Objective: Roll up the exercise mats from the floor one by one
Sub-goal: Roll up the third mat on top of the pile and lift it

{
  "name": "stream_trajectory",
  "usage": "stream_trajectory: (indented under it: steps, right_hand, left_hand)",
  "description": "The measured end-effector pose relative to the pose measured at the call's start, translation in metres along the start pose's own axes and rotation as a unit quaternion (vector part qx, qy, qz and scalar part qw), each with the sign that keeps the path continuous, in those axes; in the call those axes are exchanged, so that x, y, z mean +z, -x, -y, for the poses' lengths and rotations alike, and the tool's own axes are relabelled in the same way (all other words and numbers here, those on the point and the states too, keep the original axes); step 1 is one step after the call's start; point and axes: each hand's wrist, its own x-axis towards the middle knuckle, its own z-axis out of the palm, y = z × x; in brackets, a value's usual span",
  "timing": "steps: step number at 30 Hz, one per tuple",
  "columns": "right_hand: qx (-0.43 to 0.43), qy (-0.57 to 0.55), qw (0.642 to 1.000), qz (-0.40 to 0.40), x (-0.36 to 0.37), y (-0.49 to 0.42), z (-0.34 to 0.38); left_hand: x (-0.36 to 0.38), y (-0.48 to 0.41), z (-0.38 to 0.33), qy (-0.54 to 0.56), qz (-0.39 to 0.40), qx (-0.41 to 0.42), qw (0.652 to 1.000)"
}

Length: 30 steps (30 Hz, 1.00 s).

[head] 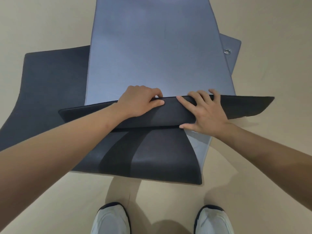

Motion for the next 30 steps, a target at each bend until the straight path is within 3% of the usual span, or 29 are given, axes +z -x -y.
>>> stream_trajectory:
  steps: [3,5,9,13,15,18,20,24,27,30]
  right_hand:
    - [-0.036,-0.049,0.997,0.039,0.007,-0.017,-0.014]
    - [-0.042,-0.081,0.993,0.074,0.011,-0.025,-0.019]
    - [-0.032,-0.145,0.980,0.134,0.016,-0.035,-0.028]
    - [-0.017,-0.190,0.965,0.181,0.014,-0.047,-0.037]
    - [-0.014,-0.175,0.973,0.151,0.012,-0.049,-0.040]
    - [-0.005,-0.104,0.994,0.013,0.015,-0.033,-0.041]
    - [0.006,-0.063,0.997,-0.035,0.023,-0.018,-0.045]
    - [0.032,-0.063,0.997,0.010,0.031,-0.014,-0.058]
    - [0.039,-0.087,0.992,0.086,0.018,-0.025,-0.060]
    - [0.053,-0.122,0.987,0.087,0.004,-0.023,-0.057]
  left_hand:
    - [0.012,0.014,-0.007,-0.114,-0.159,0.115,0.974]
    - [0.024,0.028,-0.019,-0.134,-0.214,0.126,0.960]
    - [0.049,0.042,-0.028,-0.181,-0.114,0.040,0.976]
    - [0.049,0.026,-0.015,-0.192,-0.090,0.043,0.976]
    - [0.047,0.016,-0.009,-0.193,-0.084,0.056,0.976]
    - [0.040,0.008,0.000,-0.166,-0.069,0.052,0.982]
    - [0.035,0.001,0.005,-0.139,-0.041,0.031,0.989]
    - [0.026,-0.013,0.013,-0.089,0.030,0.013,0.995]
    - [0.016,-0.018,0.015,-0.011,0.080,-0.018,0.997]
    - [-0.002,-0.017,0.016,0.041,0.109,-0.013,0.993]
